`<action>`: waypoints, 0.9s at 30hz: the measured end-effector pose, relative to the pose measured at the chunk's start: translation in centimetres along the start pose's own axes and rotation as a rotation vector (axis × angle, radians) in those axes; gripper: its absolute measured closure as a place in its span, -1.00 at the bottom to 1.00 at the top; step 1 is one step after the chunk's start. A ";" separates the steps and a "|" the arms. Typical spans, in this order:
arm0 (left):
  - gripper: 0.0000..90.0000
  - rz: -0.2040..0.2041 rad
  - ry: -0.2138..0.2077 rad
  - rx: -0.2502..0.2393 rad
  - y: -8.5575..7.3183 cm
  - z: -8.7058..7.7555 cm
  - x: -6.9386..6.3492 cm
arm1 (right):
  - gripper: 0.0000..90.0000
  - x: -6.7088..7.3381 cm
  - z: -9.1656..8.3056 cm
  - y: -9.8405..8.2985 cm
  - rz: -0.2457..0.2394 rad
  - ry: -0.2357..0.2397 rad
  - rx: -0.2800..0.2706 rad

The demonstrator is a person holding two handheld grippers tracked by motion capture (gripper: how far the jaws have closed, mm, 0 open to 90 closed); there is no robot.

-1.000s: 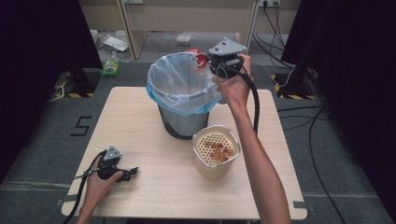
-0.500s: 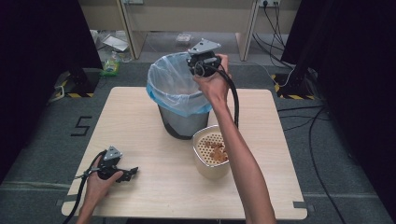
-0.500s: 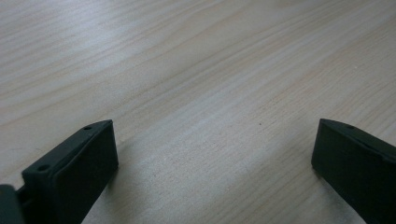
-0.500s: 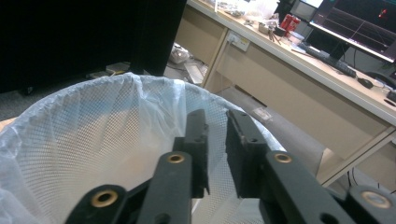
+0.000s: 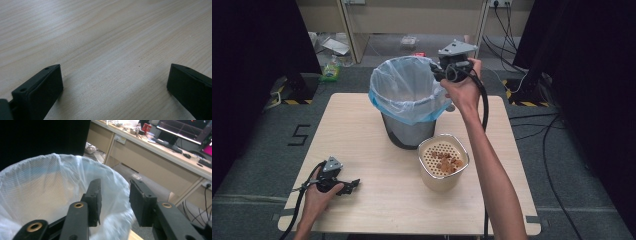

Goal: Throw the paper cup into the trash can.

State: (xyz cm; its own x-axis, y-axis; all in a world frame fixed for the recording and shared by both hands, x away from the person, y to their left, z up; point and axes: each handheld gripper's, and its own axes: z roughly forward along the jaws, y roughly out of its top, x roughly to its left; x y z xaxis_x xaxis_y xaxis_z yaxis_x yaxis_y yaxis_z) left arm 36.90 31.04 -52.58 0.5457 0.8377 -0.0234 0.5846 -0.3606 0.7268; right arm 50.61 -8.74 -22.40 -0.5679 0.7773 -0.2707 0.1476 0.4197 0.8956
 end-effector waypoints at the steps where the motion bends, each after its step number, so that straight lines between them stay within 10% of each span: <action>1: -1.00 0.000 0.000 0.000 0.0 0.0 0.0 | 0.30 -0.3 -0.3 -0.3 0.010 0.002 0.004; 27: -1.00 -0.001 0.001 0.000 0.0 0.0 0.0 | -0.08 -4.1 -6.7 -11.3 0.122 -0.058 0.118</action>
State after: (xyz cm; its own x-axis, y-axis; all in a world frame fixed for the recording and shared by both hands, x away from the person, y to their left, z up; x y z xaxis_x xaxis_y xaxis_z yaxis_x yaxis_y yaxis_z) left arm 36.88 31.03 -52.58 0.5448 0.8382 -0.0233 0.5853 -0.3602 0.7264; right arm 45.89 -19.85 -29.05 -0.4925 0.8502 -0.1859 0.3085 0.3703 0.8762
